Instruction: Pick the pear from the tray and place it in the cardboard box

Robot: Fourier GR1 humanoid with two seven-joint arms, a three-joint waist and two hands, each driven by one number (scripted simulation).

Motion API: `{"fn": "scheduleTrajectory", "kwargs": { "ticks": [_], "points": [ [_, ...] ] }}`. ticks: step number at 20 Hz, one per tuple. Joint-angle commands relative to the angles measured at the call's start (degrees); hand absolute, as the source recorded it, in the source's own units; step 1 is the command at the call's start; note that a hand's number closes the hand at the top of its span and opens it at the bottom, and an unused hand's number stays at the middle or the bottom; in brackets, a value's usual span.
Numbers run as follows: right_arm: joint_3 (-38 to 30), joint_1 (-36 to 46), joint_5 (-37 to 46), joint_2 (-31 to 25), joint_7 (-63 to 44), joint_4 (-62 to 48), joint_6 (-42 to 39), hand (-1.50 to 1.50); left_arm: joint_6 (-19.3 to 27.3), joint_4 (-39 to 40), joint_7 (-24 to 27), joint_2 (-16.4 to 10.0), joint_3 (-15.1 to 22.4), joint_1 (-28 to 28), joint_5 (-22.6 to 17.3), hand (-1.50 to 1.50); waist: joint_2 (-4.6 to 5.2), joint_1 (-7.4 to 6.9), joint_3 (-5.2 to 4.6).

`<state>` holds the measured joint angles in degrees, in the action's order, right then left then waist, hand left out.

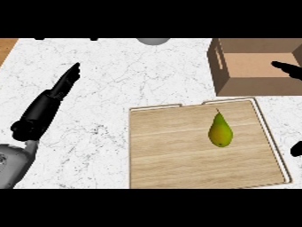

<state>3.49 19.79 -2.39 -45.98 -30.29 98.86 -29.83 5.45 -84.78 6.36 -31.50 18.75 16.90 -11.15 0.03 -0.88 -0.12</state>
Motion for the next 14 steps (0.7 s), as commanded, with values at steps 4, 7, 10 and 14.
{"fn": "scheduleTrajectory", "kwargs": {
  "ticks": [4, 7, 10, 14],
  "points": [
    [9.8, 11.8, -0.5, 7.5, -19.8, -0.1, -2.9, -1.50, -3.4, -2.8, 1.4, -0.7, -2.1, -3.8, -0.6, 0.00, -0.05, -0.47, 0.02],
    [9.8, 13.2, -2.3, 9.1, -24.0, -1.9, -6.0, -1.50, -3.9, -1.0, 0.5, 0.3, -3.4, -2.5, 0.8, 0.00, -0.03, 0.23, 0.05],
    [10.8, 10.1, -0.4, 11.7, -25.2, -0.3, -4.3, -1.50, -3.6, -6.0, -2.1, 0.1, -4.0, -5.0, 2.0, 0.00, -0.15, 0.37, 0.10],
    [12.1, 13.0, 1.2, 15.9, -25.8, -3.9, -3.6, -1.50, -4.8, 1.3, 2.4, 4.2, -4.7, -3.0, 4.1, 0.00, 0.01, 0.67, 0.08]
  ]
}}
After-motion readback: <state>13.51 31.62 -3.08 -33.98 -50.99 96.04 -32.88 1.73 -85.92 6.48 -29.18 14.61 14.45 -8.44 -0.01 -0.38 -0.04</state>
